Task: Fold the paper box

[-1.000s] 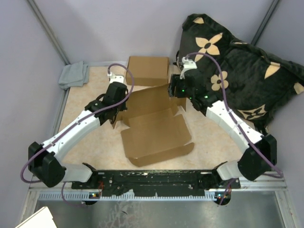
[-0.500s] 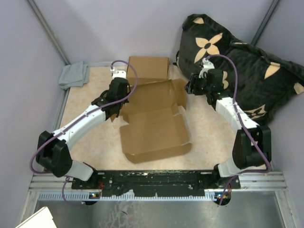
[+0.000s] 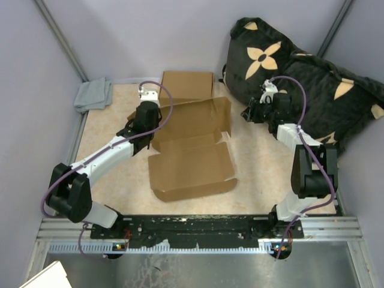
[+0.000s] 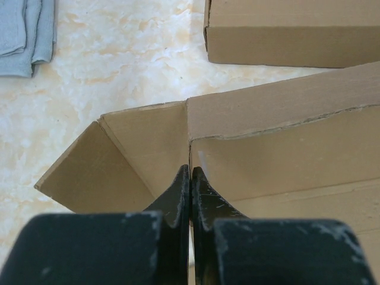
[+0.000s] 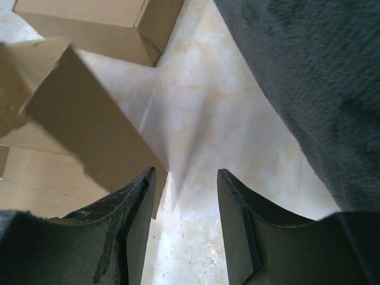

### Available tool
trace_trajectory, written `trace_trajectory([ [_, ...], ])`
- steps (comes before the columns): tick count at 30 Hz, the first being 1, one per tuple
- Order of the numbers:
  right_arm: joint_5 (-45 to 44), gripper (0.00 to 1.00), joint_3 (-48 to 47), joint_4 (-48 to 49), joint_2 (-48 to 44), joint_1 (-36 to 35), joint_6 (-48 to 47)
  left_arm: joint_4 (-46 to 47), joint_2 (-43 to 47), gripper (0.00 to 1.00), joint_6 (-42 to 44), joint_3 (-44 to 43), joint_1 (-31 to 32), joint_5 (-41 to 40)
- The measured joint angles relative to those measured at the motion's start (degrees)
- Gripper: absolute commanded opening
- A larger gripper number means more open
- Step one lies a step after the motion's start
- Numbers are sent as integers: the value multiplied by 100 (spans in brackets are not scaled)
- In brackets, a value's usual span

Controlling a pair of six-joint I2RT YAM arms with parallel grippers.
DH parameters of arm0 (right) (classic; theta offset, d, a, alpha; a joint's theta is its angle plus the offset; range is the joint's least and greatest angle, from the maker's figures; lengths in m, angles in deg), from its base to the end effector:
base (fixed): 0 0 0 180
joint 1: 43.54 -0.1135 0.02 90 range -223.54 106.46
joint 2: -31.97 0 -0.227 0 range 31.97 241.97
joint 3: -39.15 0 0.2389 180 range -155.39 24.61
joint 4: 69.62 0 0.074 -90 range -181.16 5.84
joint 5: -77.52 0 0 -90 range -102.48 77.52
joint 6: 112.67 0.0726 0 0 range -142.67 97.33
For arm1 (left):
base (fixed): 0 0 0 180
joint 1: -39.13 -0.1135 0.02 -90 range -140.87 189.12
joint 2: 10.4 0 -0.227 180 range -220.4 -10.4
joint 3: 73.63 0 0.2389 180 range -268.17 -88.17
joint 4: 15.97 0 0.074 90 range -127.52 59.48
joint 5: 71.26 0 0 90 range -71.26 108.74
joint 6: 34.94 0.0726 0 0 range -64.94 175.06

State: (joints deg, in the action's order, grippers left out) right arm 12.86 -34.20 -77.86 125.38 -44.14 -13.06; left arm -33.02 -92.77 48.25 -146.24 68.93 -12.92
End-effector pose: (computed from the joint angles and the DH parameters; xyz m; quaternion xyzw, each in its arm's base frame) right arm 0.3805 0.0351 0.1920 -0.0463 0.8439 0.2321 0.4816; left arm 0.3196 -0.1391 0.2367 0.0233 0.8315 0.0623 0.5515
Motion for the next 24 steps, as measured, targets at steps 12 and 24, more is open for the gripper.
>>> trace_trajectory([
  [12,1593,45,-131,992,1318,-35,-55,-7,-636,0,179,-518,-170,170],
  [24,3654,46,-275,1989,1895,-37,245,511,-577,0,341,-138,-195,271],
])
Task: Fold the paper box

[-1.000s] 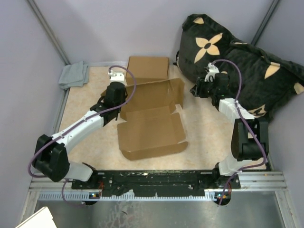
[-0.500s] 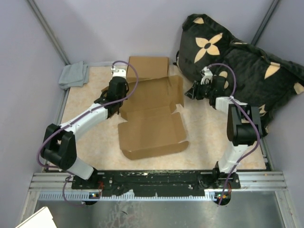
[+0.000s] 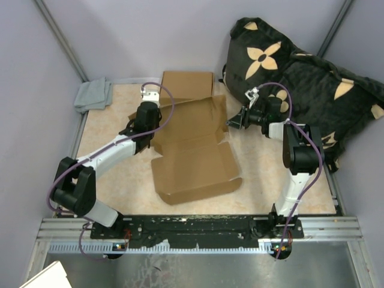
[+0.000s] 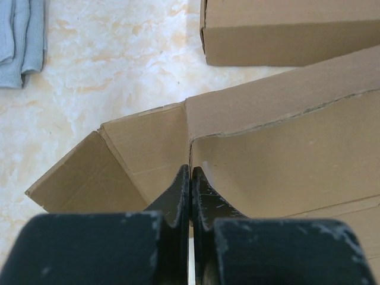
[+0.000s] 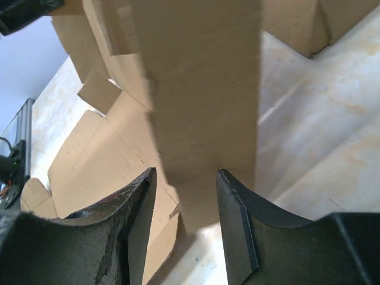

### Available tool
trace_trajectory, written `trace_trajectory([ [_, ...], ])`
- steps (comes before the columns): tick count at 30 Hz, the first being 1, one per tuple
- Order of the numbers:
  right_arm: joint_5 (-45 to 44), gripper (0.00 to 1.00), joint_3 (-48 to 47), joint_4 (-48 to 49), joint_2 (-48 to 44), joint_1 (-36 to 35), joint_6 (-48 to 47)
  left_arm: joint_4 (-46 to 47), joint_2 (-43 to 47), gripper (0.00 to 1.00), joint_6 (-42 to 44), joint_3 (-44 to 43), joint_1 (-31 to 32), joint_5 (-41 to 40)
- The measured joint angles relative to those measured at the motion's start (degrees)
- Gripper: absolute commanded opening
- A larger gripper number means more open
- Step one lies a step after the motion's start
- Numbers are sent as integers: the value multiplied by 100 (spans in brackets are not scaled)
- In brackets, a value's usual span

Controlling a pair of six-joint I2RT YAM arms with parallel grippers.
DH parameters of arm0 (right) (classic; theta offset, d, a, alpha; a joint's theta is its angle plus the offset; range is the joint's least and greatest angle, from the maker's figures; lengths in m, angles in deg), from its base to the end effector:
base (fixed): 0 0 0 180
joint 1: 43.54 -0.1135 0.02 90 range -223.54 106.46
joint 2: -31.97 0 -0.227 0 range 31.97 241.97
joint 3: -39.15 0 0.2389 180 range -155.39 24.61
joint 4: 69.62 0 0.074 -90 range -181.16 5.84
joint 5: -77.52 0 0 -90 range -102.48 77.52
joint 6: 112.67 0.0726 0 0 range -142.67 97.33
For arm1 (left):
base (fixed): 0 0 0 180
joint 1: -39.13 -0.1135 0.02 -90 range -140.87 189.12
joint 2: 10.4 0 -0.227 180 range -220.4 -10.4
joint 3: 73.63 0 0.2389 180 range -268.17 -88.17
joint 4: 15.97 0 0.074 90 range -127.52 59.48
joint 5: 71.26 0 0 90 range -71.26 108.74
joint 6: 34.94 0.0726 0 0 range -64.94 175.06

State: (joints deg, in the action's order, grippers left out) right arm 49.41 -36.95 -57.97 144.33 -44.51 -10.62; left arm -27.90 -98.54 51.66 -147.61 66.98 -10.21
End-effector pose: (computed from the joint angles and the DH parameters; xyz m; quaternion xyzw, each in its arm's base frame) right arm 0.3962 0.0708 0.1371 -0.2068 0.7452 0.4825 0.4112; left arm 0.3416 -0.1407 0.2215 0.0447 0.8309 0.0662 0.5506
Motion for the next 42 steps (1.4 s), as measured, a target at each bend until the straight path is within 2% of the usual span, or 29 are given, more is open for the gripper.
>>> trace_trajectory([
  [11,719,46,-7,-20,0,42,-98,684,553,0,2,1003,0,20],
  [15,680,46,122,378,-68,109,179,953,695,0,90,1104,0,22],
  [21,-83,45,234,87,-612,175,2,1766,621,0,715,1137,-26,271],
  [26,-962,45,544,131,-1224,199,-114,2330,234,0,1139,1137,-295,984],
  [30,-1333,45,680,214,-1366,251,-157,2448,129,0,1211,1137,-507,1355],
  [38,-1523,46,881,603,-1189,603,20,2516,81,0,1189,1137,-686,1722],
  [42,-1165,52,632,852,-667,599,168,2588,83,0,1113,1143,-686,1928],
])
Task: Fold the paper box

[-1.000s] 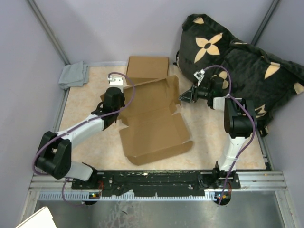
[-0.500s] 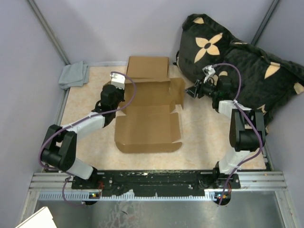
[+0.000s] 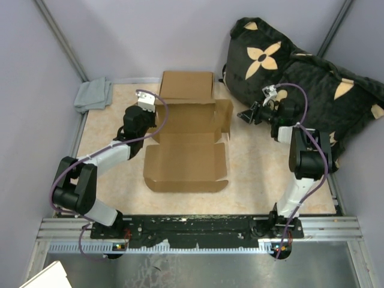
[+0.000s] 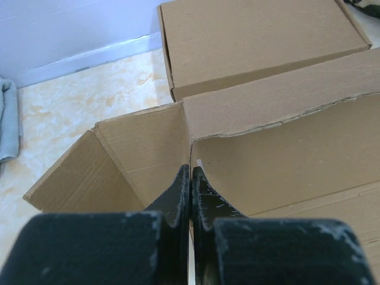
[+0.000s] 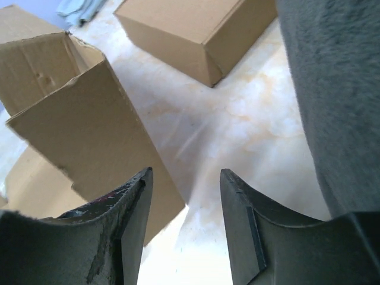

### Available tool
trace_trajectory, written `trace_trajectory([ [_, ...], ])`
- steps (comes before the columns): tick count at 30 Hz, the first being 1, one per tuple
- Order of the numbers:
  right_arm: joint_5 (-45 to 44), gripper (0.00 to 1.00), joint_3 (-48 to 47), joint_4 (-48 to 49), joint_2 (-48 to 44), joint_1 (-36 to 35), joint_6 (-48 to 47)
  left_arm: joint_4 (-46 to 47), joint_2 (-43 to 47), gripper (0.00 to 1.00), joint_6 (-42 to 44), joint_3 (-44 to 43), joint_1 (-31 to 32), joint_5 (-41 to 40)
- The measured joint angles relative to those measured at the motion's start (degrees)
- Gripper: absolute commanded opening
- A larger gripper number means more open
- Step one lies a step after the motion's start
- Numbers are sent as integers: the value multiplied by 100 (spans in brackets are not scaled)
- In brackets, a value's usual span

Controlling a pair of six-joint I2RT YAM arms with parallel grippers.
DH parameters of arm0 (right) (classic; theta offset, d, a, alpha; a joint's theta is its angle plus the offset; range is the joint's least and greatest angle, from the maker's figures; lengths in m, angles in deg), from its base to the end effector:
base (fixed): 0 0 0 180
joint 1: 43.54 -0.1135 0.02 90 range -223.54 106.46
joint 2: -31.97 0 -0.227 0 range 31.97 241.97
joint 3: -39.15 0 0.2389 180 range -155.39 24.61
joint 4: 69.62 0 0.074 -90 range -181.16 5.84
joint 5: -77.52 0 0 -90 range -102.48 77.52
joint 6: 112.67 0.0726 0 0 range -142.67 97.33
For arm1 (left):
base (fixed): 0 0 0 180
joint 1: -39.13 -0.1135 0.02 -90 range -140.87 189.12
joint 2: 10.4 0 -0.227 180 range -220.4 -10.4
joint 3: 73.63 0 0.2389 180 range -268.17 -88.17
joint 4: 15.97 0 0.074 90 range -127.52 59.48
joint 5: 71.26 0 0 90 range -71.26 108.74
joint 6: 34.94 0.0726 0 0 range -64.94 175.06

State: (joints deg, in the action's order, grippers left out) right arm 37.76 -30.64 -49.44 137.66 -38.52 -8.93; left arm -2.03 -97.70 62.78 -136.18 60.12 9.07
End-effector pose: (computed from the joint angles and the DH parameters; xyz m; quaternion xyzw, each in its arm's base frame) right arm 0.3942 0.0214 0.1593 -0.1352 0.7539 0.3790 0.5194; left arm 0.3491 -0.1209 0.2129 0.1383 0.7572 -0.0089 0.6383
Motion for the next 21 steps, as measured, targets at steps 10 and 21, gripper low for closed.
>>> trace_trajectory([
  [10,1956,52,-826,3794,2039,-4,2896,107,2,0,-111,70,15,330],
  [21,2761,53,-1016,5198,2367,-155,4621,105,13,0,-153,92,28,374],
])
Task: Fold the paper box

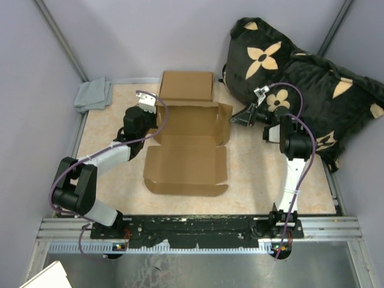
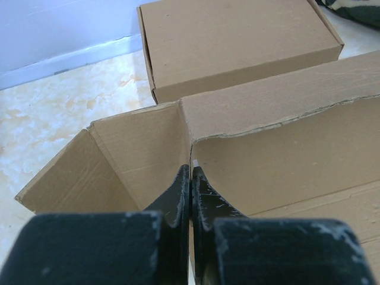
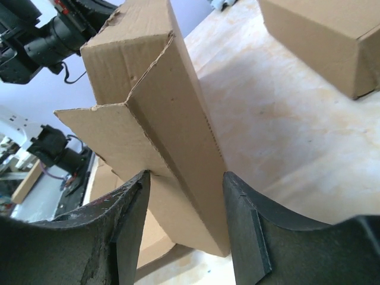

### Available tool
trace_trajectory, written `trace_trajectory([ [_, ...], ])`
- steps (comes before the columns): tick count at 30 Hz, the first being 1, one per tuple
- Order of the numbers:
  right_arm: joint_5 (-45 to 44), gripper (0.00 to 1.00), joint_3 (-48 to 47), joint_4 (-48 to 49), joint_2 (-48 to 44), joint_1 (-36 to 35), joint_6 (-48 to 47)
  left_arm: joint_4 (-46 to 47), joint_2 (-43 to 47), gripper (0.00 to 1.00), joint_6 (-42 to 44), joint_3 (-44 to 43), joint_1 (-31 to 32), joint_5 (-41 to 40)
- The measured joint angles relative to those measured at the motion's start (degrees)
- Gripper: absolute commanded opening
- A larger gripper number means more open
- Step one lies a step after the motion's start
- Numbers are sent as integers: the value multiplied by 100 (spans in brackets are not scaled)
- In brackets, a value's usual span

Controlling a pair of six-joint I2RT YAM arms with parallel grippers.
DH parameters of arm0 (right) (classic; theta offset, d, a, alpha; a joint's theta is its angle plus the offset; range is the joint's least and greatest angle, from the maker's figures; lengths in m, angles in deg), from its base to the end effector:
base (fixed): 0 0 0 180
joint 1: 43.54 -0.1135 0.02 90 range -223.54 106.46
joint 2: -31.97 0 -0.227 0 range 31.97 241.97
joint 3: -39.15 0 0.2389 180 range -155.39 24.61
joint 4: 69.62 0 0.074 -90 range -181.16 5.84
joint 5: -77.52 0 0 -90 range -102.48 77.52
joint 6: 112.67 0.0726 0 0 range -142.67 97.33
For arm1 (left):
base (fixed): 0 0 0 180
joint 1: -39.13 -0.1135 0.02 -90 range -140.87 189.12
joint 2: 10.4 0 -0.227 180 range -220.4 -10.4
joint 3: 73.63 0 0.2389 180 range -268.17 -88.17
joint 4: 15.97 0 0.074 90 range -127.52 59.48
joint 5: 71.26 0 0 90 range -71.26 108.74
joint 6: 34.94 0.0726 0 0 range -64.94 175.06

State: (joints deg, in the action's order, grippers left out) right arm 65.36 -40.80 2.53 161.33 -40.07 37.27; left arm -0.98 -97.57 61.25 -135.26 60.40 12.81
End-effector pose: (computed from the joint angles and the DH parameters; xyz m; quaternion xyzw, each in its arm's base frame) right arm 0.4053 0.0465 0.1421 -0.2186 0.6415 0.6130 0.4061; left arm 0.3457 -0.1265 0.2105 0.1502 0.7540 -0.0443 0.6379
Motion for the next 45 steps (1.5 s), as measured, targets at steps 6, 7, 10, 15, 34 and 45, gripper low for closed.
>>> trace_trajectory([
  [6,153,51,378,0,-208,-146,160,-195,229,0,-90,81,52,37],
  [7,157,51,470,-2,-269,-168,170,-227,295,0,-114,118,85,28],
  [10,151,49,754,-2,-455,-229,179,-299,522,0,-168,275,243,-105],
  [15,98,47,1113,20,-682,-343,173,-396,778,0,-168,479,595,-529],
  [34,-2938,52,1491,-6216,-3200,-1480,-5195,-256,1316,0,-299,1189,1093,-1379],
  [45,-5029,67,2006,-7248,-3958,-2135,-5676,52,1652,0,-299,1585,1375,-1554],
])
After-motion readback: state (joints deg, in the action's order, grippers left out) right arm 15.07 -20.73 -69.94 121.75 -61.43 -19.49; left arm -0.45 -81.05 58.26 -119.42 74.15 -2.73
